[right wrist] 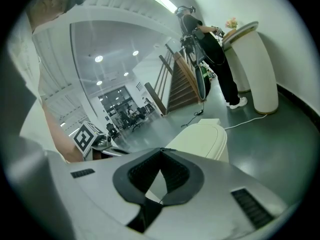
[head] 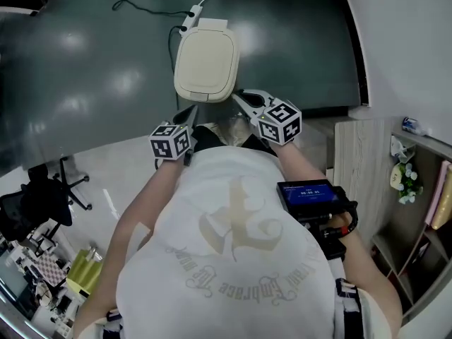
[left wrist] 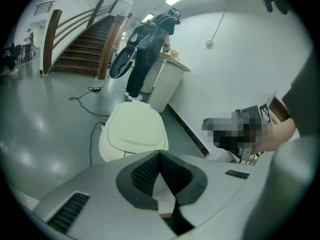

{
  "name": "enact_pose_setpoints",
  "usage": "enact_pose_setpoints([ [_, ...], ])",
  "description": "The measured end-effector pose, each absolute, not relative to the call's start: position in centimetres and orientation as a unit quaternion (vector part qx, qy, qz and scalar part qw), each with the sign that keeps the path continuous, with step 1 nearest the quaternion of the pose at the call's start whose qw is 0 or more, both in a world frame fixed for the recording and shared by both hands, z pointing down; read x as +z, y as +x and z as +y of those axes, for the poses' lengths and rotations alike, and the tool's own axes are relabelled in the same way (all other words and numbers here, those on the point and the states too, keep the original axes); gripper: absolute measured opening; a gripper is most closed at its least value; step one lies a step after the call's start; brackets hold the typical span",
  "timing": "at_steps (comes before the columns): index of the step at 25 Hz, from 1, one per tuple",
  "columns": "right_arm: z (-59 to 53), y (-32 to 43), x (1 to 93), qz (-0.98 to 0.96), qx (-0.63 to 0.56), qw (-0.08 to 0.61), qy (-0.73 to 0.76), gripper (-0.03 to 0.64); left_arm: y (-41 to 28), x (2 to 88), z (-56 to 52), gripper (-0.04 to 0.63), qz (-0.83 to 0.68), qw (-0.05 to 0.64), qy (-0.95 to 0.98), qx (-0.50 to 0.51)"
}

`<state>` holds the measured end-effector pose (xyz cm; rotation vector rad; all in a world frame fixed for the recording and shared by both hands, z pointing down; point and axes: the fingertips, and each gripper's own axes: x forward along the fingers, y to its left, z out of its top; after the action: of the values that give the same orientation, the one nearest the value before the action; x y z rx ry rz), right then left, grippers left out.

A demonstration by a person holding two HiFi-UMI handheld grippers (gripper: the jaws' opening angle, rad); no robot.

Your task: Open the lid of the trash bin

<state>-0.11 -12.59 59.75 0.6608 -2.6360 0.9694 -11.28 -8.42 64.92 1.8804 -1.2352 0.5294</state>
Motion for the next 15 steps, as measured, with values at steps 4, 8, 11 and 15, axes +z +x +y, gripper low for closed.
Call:
enact_pose_setpoints([
  [4,-13.2,-0.2,60.1,-0.901,0.347,0.120,0.232,0.005,-11.6,65.8,-9.2,0.011,-0.487,0.410,0.740,0.217],
  [8,-13.8,-0.3,60.6,-0.896,0.356,0.119,0.237,0.005,-11.8,66.3,-9.8,0.011,-0.483,0.416,0.737,0.224],
  [11,-14.4,-0.7,61.1,-0.894,0.361,0.117,0.238,0.006,-12.1,66.9,-10.2,0.011,-0.479,0.418,0.735,0.235],
  [15,-14.6,-0.3,62.0,-0.889,0.370,0.122,0.241,0.005,-12.0,68.2,-10.4,0.011,-0.477,0.426,0.727,0.250],
])
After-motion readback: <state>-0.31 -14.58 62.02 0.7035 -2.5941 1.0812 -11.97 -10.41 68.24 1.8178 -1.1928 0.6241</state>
